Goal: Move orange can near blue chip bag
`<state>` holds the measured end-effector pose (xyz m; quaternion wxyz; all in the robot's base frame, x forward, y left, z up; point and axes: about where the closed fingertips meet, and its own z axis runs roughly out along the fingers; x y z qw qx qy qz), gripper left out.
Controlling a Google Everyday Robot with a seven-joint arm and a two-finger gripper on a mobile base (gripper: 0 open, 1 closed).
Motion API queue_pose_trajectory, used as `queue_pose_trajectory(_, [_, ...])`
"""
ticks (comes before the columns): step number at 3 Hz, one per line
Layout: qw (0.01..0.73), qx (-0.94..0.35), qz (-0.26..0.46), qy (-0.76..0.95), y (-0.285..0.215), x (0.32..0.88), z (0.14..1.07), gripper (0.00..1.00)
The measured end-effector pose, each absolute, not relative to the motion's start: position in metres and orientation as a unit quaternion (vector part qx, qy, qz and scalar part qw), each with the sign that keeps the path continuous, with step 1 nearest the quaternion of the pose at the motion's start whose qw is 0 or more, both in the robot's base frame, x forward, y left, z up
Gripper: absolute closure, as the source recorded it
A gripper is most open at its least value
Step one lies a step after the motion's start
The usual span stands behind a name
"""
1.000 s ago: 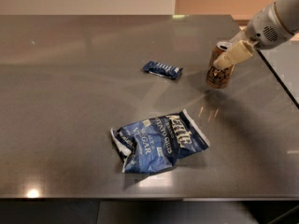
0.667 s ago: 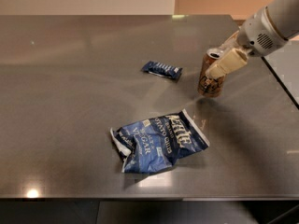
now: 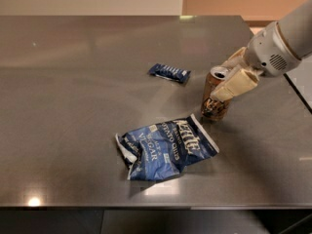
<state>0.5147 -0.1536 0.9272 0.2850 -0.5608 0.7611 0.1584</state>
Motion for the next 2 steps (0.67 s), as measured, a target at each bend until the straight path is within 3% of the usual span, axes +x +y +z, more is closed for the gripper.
queue_pose_trajectory(2, [0.3, -0.571, 0.169, 0.745, -0.1513, 0.4857, 0.919, 0.51])
